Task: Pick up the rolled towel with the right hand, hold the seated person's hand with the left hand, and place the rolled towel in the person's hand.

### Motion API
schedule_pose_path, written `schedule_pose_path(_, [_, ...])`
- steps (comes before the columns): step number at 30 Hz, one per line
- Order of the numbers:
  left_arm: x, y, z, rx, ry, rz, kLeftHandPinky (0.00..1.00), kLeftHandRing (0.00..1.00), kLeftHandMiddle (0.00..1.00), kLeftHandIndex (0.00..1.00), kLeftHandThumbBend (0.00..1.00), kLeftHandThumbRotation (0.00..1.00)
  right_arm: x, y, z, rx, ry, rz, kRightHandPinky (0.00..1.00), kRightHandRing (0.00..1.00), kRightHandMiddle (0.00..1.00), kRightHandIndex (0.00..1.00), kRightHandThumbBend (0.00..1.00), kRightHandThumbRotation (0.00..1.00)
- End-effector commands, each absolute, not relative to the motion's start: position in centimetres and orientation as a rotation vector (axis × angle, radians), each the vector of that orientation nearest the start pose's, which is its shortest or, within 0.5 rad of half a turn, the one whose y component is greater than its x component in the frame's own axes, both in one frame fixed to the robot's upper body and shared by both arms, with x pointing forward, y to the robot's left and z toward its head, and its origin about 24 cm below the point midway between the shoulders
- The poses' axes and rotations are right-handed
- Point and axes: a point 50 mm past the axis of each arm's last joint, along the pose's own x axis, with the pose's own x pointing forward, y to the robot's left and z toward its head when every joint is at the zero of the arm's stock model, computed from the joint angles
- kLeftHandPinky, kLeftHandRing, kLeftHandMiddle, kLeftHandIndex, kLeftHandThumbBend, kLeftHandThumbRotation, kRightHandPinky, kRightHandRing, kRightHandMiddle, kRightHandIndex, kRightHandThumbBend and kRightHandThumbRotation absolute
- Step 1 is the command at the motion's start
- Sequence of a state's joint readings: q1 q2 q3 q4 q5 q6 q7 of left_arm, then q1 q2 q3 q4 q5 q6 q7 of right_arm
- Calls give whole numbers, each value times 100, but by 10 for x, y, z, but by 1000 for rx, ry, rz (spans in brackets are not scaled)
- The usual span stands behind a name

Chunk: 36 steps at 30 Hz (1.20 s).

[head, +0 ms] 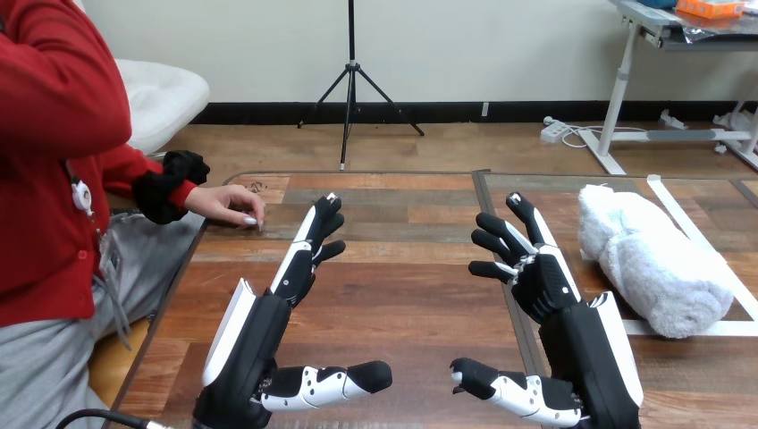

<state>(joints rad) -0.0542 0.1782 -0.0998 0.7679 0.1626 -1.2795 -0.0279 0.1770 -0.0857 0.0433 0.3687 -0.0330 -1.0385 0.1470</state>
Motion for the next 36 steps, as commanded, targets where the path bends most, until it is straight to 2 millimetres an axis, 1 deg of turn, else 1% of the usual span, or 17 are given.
schedule_pose_path(1, [216, 153, 19, 234, -630, -299, 87, 95, 98, 99, 100, 61, 194, -152, 35, -135, -585, 200, 77, 88, 90, 98, 100, 49])
schedule_pose_path(7, [217, 153, 19, 242, -633, -292, 85, 94, 97, 98, 100, 65, 194, -152, 35, -139, -583, 201, 77, 88, 91, 97, 100, 48])
schedule_pose_path(14, [217, 153, 20, 240, -637, -292, 84, 93, 97, 98, 100, 68, 195, -152, 35, -137, -582, 202, 77, 87, 91, 97, 100, 48])
schedule_pose_path(30, [219, 152, 20, 239, -641, -298, 85, 94, 98, 98, 100, 68, 197, -152, 37, -146, -589, 203, 76, 88, 91, 97, 100, 49])
schedule_pose_path(36, [220, 152, 21, 239, -640, -299, 85, 94, 98, 98, 100, 69, 198, -153, 37, -145, -588, 202, 77, 88, 91, 97, 100, 47])
